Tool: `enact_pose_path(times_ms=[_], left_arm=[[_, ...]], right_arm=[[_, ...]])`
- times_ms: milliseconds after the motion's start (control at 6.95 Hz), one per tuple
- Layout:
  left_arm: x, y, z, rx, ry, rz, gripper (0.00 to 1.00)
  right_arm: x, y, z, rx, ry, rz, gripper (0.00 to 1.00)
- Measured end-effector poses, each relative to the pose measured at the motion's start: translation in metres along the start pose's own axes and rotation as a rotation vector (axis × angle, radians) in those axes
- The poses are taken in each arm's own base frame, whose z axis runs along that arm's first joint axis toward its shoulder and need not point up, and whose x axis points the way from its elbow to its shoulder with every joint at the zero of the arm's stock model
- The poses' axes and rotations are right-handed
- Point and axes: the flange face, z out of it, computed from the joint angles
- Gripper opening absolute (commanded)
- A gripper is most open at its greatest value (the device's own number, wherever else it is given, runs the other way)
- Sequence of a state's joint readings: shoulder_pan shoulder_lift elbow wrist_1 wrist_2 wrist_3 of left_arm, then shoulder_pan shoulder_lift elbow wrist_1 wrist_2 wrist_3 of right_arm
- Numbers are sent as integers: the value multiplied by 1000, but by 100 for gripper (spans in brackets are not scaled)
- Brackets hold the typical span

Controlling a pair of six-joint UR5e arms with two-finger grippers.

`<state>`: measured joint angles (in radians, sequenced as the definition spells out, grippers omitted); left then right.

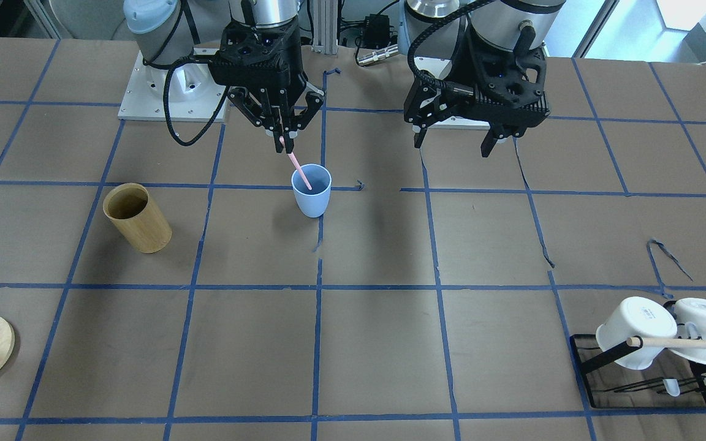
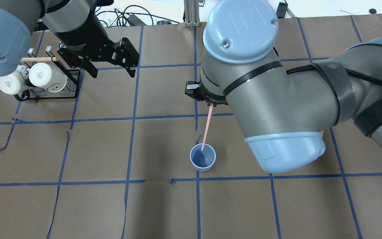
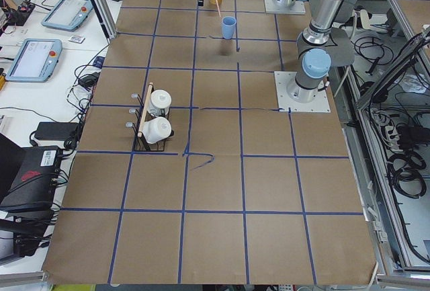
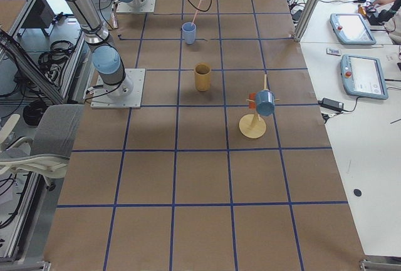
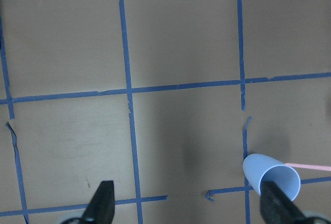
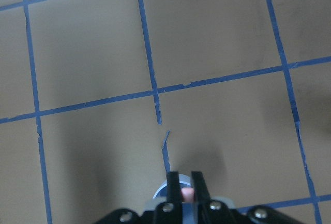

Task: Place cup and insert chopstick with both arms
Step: 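Lower the pink stick into the blue cup with the right gripper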

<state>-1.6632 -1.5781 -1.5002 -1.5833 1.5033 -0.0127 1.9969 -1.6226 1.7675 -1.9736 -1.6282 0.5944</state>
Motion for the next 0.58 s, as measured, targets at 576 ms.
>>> enact_pose_path(times_ms=[576], left_arm=[[-2, 2, 1, -6, -1, 12, 100]], right_arm=[[-1, 7, 16, -30, 16, 2, 22]])
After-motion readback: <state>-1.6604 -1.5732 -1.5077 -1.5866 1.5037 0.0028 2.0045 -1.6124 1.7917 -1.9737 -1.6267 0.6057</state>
